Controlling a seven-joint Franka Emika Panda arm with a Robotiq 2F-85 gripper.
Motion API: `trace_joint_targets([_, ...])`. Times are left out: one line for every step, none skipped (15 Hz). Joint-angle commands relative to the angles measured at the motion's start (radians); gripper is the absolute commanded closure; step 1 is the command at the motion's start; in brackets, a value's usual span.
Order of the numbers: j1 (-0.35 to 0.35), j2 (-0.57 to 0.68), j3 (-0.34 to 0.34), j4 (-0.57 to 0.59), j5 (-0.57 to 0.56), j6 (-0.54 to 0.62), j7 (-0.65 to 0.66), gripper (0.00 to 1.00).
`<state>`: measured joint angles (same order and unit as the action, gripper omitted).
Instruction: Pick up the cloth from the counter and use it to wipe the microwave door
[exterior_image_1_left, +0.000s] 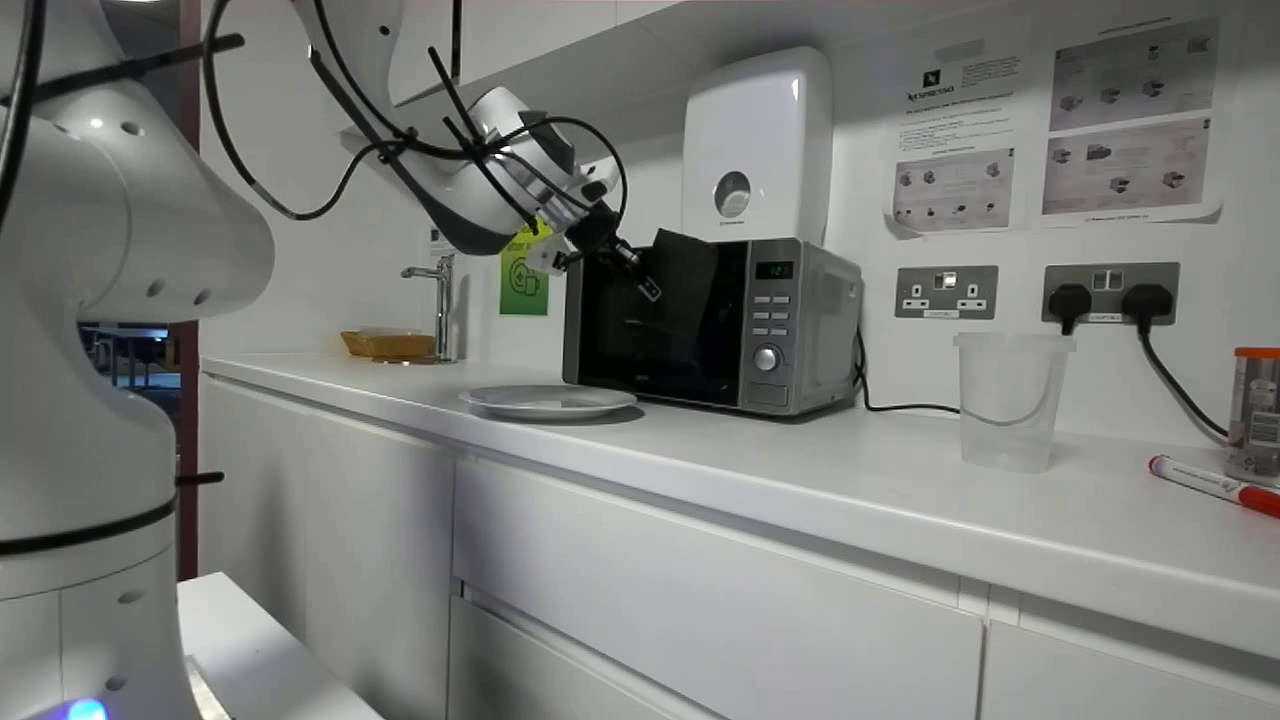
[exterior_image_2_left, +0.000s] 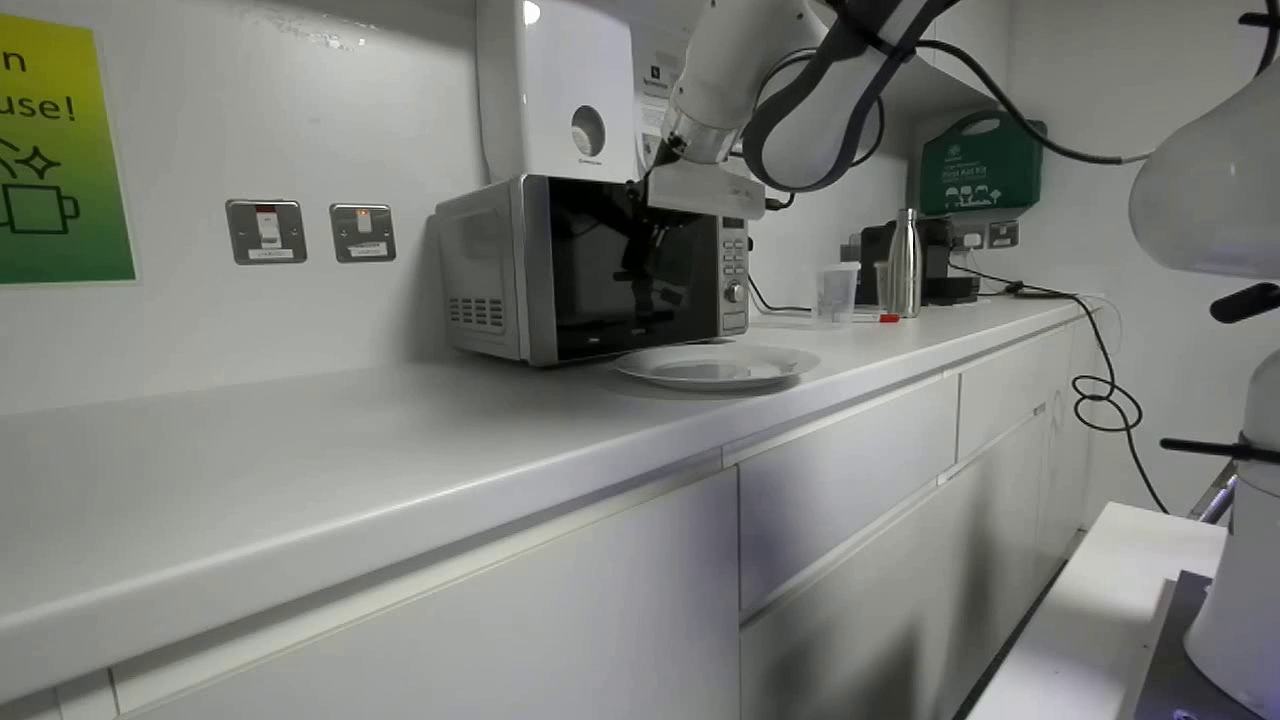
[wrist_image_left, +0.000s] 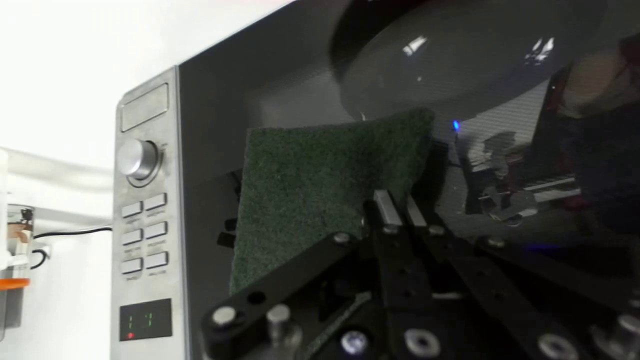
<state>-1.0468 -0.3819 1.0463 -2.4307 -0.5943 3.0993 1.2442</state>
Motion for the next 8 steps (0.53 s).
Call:
trace_joint_targets([-0.130,-0.006,0.035,0.055,-0.028,0.027,0.005,0.99])
trace_joint_targets([-0.156,-0.014,0.041,0.054,-0.028,0.029,0.007,0.99])
trace_joint_targets([-0.176,-0.015,0.043,0.055,-0.025,0.026,0.005,0.99])
trace_joint_targets([-0.196,-0.019,0.047,0.055,-0.024,0.027,0.007,0.99])
trace_joint_targets([-0.212,-0.020,0.049,0.057,-0.021,0.023,0.007,0.99])
trace_joint_targets([-0.223,-0.022,0.051,0.059,-0.018,0.023,0.007,0.99])
trace_joint_targets([-0.234,-0.026,0.055,0.061,-0.016,0.024,0.010,0.99])
trace_joint_targets([-0.233,-0.026,0.054,0.064,-0.011,0.022,0.010,0.99])
